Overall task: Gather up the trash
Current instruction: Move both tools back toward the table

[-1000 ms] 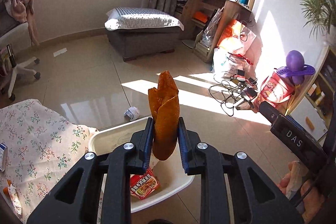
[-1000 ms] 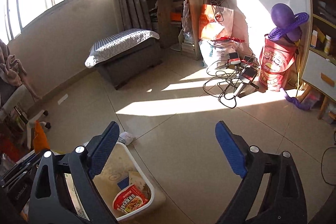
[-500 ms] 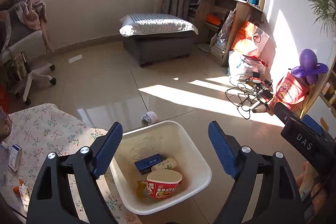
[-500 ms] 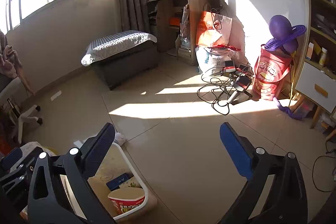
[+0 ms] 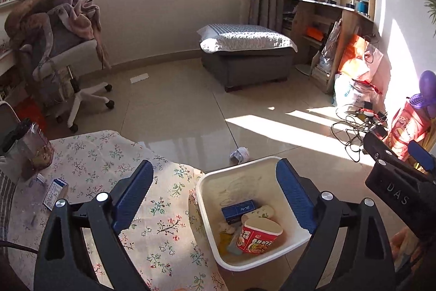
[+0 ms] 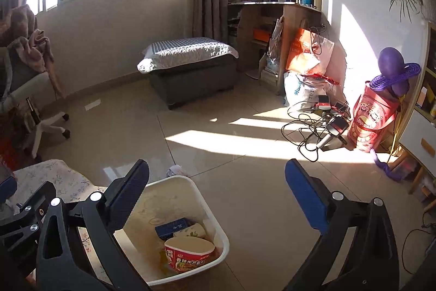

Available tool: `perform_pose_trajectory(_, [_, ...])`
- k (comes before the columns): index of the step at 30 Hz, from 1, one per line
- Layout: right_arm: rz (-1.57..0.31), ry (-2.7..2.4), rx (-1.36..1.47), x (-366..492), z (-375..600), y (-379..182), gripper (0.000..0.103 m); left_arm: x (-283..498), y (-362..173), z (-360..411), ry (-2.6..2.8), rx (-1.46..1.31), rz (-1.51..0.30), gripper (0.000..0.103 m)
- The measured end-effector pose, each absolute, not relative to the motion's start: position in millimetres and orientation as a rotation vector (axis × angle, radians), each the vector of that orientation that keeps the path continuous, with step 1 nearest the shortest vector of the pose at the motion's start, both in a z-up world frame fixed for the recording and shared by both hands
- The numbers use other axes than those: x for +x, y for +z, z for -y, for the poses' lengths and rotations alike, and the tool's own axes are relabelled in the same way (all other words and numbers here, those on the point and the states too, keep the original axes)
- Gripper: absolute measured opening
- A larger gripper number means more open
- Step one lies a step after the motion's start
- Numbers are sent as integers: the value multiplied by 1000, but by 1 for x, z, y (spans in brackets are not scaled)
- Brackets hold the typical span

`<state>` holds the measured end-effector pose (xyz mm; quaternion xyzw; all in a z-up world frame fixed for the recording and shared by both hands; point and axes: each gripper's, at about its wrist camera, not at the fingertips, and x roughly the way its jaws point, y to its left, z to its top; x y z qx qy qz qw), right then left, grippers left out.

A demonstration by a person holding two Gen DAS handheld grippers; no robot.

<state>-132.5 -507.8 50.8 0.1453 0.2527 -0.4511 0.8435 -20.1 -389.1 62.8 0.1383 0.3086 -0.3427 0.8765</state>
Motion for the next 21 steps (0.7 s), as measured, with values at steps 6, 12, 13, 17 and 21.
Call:
perform_pose_trajectory(6, [-548,-868,255,-98,475,55,96,2,62,346,-624,268,-651,89])
perform_pose_trajectory(12, [-572,-799,173,-64,435,54,96,26,56,297,-521,245,-681,89])
perform_pose_trajectory(13, [-577,-786,166,-59,429,53,96,30,55,289,-505,241,-685,89])
perform_pose_trajectory(17, [-593,-733,142,-38,408,52,96,46,50,255,-439,230,-702,89])
perform_pose_trajectory(21, [-608,-678,107,-15,381,50,96,63,42,219,-363,231,-727,89])
